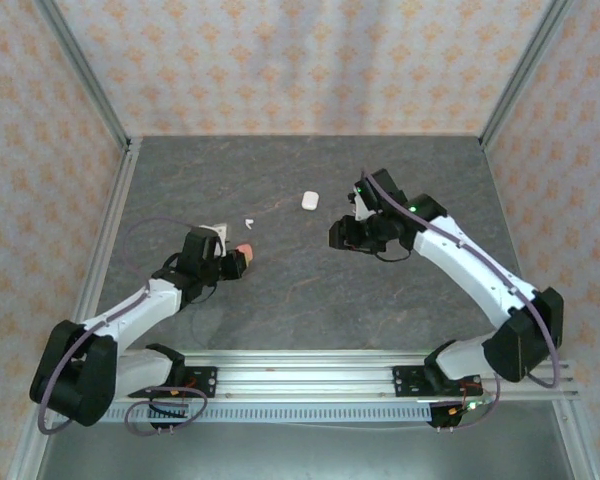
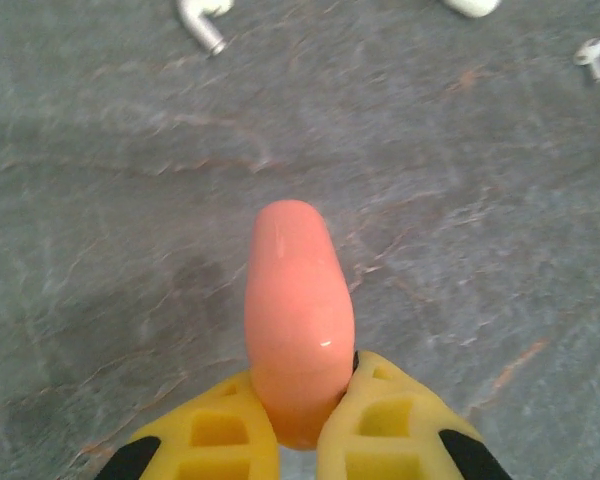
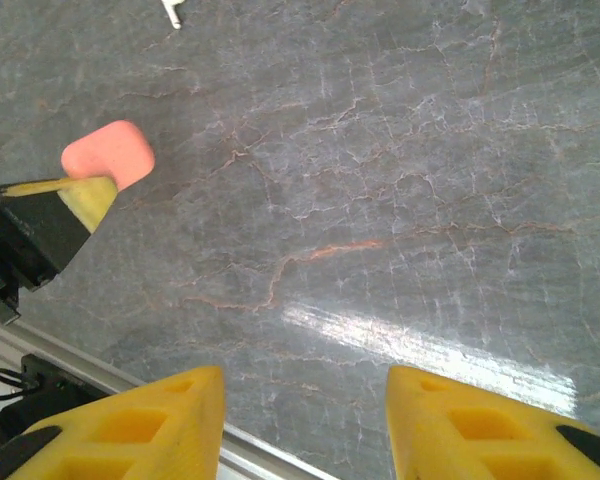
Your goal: Insert the wireless bluetooth earbuds into the charging case
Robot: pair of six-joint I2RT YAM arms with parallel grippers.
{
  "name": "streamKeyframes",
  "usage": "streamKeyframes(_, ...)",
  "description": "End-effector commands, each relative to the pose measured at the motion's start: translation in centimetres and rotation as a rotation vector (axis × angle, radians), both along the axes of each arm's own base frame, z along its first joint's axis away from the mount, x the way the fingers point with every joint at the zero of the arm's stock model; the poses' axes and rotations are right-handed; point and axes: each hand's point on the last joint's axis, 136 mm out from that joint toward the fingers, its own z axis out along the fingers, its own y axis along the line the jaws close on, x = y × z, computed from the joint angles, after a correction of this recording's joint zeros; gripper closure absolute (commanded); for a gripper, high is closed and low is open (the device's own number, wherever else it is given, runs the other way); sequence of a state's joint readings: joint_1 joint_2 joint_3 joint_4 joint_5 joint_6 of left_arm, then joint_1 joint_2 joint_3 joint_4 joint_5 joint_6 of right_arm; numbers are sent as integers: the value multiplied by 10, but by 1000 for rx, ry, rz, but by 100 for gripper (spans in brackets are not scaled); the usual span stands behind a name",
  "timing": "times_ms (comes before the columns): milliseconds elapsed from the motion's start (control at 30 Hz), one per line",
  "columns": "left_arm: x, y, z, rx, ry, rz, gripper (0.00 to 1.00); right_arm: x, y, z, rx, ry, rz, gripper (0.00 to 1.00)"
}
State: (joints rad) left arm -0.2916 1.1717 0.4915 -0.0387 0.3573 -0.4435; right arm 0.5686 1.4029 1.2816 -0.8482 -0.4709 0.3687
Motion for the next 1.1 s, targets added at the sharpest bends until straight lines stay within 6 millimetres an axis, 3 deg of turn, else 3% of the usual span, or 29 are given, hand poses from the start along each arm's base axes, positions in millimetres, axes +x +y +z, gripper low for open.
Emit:
streamKeyframes(0,-5,13,-18,-1,67,66,100,12,8,-5,14,14,-26,53)
streamKeyframes(300,-4,20,-51,-8,198,67,96,15,12,-23,6,70,-47,53)
streamKeyframes(467,0,24,-57,29,245,47,83,16,10,-24,3,64,-62,53)
streamKeyframes(567,2,27,-57,55,253,50,70,16,8,-23,-10,57,-63,53)
streamKeyframes(800,8,37,-36,146,223,31,51,21,1,-21,-49,25,-67,52)
streamKeyframes(1067,23,49,18,242,123,24,42,34,2,-22,-72,15,-97,50)
